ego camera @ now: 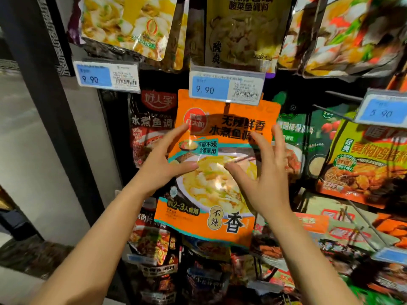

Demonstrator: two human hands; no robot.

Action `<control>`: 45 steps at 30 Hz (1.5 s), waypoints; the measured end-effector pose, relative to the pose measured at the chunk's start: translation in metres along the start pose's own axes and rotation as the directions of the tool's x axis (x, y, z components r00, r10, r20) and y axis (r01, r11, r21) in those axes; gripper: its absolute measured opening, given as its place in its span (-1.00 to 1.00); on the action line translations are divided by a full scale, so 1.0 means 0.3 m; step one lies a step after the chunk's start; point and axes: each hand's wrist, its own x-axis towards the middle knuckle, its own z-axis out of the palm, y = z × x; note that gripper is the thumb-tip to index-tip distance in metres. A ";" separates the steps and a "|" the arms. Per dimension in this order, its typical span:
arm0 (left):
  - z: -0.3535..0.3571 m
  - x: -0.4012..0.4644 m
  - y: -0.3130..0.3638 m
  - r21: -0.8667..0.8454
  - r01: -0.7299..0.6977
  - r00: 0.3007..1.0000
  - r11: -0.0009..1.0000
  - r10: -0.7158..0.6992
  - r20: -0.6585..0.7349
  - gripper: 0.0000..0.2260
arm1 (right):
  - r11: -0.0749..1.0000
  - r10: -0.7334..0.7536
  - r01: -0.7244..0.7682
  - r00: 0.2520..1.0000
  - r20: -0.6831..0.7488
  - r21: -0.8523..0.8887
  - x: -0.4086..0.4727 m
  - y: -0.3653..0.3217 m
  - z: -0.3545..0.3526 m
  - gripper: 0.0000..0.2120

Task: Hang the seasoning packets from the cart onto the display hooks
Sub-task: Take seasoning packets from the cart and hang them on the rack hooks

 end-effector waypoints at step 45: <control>0.151 0.098 -0.216 0.577 0.232 0.971 0.783 -0.157 -0.178 0.12 | 0.925 0.275 -0.208 0.944 0.182 -0.318 0.047 0.226 0.190 0.00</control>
